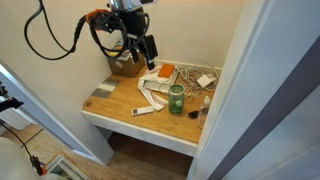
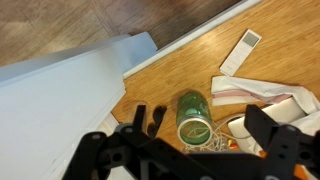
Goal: Move the clear bottle to the left
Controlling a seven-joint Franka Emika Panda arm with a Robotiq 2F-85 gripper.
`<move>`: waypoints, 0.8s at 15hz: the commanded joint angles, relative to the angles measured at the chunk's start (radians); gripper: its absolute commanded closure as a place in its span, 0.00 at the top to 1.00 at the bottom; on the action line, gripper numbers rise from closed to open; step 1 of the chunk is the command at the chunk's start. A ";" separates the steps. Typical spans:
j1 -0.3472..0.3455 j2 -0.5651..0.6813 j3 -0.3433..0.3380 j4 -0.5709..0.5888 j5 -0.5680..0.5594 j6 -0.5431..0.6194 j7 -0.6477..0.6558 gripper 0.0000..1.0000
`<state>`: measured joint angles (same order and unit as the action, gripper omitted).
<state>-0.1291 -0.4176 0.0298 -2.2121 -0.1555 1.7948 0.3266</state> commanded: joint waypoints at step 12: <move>-0.033 0.287 -0.064 0.115 0.086 0.221 0.637 1.00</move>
<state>-0.1547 -0.1873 -0.0164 -2.1276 -0.0966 1.9500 0.8573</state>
